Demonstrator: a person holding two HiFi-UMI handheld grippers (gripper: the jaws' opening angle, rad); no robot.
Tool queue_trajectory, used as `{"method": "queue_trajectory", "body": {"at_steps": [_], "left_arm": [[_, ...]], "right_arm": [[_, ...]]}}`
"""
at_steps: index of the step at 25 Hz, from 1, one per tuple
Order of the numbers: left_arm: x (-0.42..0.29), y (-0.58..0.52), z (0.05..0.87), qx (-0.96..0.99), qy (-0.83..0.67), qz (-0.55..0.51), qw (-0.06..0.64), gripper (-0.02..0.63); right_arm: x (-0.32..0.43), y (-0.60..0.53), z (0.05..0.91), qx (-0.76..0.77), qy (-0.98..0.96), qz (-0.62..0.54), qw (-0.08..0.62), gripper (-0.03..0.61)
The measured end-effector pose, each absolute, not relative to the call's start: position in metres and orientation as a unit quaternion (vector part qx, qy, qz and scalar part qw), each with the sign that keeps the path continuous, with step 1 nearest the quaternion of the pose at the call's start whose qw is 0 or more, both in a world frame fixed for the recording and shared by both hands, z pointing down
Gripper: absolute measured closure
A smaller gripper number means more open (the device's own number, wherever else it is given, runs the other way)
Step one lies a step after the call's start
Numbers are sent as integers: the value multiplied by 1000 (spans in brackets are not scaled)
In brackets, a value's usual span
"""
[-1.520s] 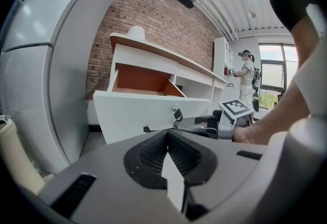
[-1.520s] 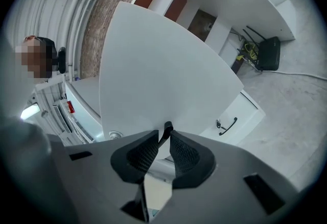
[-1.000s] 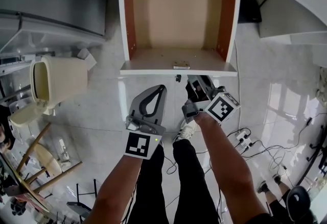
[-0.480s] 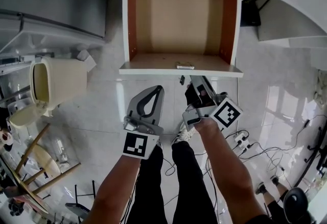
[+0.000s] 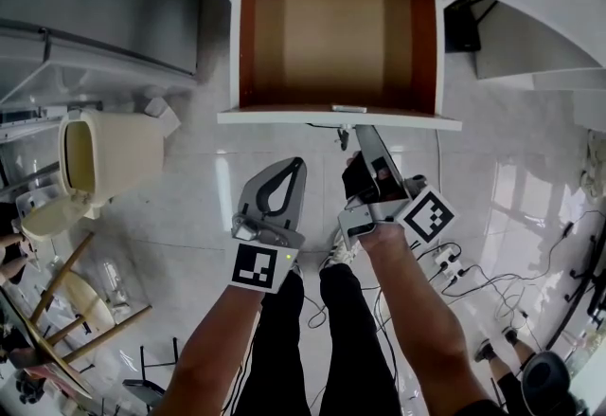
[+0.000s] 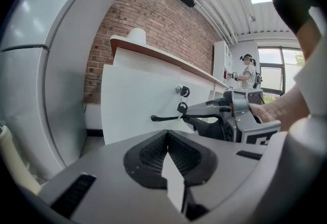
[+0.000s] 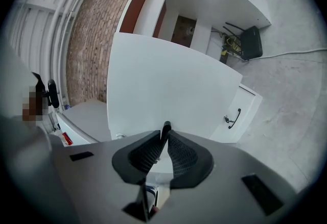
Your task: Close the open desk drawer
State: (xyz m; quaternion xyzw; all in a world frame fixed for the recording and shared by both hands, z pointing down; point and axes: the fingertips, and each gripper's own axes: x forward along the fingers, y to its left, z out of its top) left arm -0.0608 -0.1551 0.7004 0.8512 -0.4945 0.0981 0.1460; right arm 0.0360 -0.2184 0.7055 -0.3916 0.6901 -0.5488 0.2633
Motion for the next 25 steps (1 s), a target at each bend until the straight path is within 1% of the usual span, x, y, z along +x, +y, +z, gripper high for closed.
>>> {"method": "queue_trajectory", "body": {"at_steps": [11, 25], "left_arm": [[-64, -163, 682, 849, -501, 90, 143, 606], [-67, -160, 673, 850, -500, 74, 150, 606]], "right_arm": [[38, -223, 696, -413, 663, -554, 288, 522], [41, -225, 685, -407, 638, -556, 344, 531]]}}
